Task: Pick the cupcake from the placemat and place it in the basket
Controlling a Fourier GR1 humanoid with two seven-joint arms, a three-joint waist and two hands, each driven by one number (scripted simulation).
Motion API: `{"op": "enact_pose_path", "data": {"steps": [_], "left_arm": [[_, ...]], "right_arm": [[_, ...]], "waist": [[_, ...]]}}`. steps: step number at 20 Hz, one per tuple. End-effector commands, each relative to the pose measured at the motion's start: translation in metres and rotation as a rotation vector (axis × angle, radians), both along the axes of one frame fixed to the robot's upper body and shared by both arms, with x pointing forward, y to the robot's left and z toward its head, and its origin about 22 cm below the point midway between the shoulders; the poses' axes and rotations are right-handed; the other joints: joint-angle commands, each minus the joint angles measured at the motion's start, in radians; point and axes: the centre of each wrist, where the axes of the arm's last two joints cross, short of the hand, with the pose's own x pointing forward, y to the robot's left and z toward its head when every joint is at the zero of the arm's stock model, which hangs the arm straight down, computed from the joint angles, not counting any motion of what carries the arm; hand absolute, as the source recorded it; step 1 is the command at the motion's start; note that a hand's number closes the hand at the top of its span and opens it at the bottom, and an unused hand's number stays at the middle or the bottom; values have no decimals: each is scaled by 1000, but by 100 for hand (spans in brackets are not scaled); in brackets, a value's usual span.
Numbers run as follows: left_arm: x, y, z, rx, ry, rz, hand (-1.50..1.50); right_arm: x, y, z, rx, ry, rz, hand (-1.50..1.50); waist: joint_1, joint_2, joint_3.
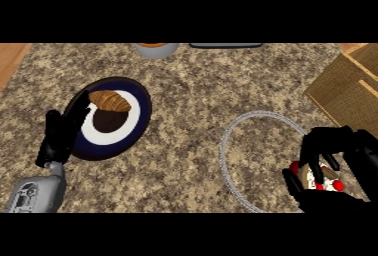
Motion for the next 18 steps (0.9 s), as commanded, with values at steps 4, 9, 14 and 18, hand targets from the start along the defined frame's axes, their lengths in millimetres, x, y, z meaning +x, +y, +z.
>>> {"op": "enact_pose_path", "data": {"steps": [4,9,14,18], "left_arm": [[6,-2,5,-13,-19,-19,0],[-3,6,3,-9,10,-8,0],[1,-2,-6,19,-27,-7,0],[10,-20,4,-4,-19,-33,0]], "right_arm": [[-4,-21,77,98,-85,-65,150],[5,-26,130,117,-88,-156,150],[34,-56,189,71,-107,-267,150],[39,-59,209,-190,-125,-414,150]], "waist": [[7,2,-1],[8,-4,-1],[18,6,0],[36,16,0]]}}
